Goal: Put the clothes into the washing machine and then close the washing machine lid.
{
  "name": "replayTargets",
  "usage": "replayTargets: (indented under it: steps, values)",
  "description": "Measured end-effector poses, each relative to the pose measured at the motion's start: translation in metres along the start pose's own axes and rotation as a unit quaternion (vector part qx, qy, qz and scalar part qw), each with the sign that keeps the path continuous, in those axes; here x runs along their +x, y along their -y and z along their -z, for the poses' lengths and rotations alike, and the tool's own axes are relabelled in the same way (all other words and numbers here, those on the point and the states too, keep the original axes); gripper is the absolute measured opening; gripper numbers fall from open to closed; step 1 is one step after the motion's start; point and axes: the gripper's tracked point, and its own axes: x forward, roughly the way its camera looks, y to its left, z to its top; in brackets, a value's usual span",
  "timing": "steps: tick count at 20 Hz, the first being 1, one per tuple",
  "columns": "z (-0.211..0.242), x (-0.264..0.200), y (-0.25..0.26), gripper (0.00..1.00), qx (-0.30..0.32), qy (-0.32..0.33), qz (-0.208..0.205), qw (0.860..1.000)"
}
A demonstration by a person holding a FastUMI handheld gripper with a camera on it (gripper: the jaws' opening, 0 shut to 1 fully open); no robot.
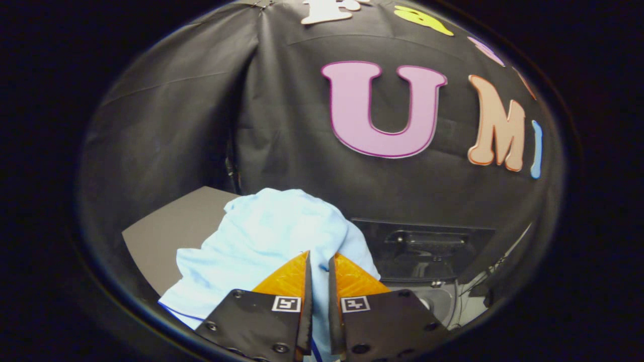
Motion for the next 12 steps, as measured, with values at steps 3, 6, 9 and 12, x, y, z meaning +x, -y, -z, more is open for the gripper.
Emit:
replayTargets:
  steps: [3, 6, 9, 12]
  values:
    - [0.006, -0.005, 0.042, 0.15, -0.006, 0.005, 0.040, 0.999]
    - [0.015, -0.007, 0.071, 0.15, 0.007, 0.005, 0.067, 0.998]
    - [0.022, -0.005, 0.092, 0.15, 0.013, 0.001, 0.086, 0.996]
    - [0.028, -0.001, 0.109, 0.15, 0.013, -0.001, 0.109, 0.994]
